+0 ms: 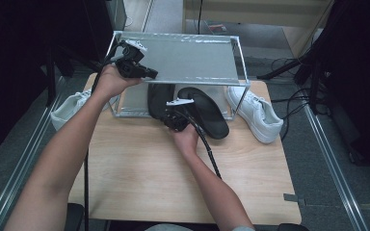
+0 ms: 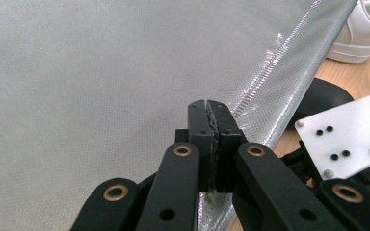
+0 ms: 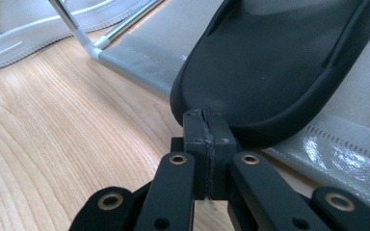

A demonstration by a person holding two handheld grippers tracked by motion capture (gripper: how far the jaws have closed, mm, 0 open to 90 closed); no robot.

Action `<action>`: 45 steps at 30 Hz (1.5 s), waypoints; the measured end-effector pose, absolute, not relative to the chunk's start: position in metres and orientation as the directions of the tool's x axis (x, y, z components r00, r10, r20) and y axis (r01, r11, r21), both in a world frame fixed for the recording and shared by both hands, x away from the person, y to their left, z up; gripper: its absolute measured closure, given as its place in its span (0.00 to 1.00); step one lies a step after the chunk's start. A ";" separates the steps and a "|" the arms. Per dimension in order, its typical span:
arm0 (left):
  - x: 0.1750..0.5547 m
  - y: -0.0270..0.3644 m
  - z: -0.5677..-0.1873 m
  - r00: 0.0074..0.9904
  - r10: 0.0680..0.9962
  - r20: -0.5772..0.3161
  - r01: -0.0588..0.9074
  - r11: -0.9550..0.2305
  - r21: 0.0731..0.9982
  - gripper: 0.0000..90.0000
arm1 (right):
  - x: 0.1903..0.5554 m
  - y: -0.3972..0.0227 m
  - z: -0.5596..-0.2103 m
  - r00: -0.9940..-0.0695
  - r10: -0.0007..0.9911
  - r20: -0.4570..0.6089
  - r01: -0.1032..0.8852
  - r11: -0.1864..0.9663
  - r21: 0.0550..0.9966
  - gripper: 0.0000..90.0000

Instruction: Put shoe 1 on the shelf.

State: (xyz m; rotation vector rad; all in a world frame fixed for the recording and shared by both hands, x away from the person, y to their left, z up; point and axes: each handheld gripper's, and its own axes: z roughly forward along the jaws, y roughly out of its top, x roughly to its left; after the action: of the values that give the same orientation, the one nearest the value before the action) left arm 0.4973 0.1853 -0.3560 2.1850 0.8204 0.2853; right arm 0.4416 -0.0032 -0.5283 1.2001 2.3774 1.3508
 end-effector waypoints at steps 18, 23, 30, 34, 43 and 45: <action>0.499 0.186 -0.356 0.766 0.640 -0.065 0.473 -0.492 0.731 1.00 | 0.408 -0.046 -0.505 -0.736 0.641 0.217 0.515 0.322 0.795 1.00; 0.499 0.186 -0.356 0.764 0.641 -0.073 0.476 -0.485 0.734 1.00 | 0.401 -0.063 -0.498 -0.739 0.641 0.207 0.508 0.329 0.796 1.00; 0.498 0.186 -0.356 0.766 0.640 -0.062 0.470 -0.491 0.733 1.00 | 0.396 -0.089 -0.494 -0.735 0.650 0.192 0.498 0.327 0.803 1.00; 0.498 0.186 -0.356 0.765 0.642 -0.061 0.471 -0.491 0.733 1.00 | 0.393 -0.109 -0.496 -0.725 0.662 0.190 0.505 0.325 0.799 1.00; 0.498 0.186 -0.356 0.765 0.641 -0.066 0.473 -0.489 0.732 0.99 | 0.385 -0.136 -0.493 -0.712 0.674 0.195 0.515 0.314 0.797 1.00; 0.498 0.186 -0.356 0.764 0.642 -0.067 0.475 -0.489 0.732 0.99 | 0.381 -0.145 -0.493 -0.706 0.681 0.196 0.519 0.309 0.797 1.00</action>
State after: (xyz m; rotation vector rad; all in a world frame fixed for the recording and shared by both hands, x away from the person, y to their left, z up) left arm 0.4985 0.1861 -0.3562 2.1792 0.8300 0.2752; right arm 0.3807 -0.1449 -0.4925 1.1103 2.3926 1.3513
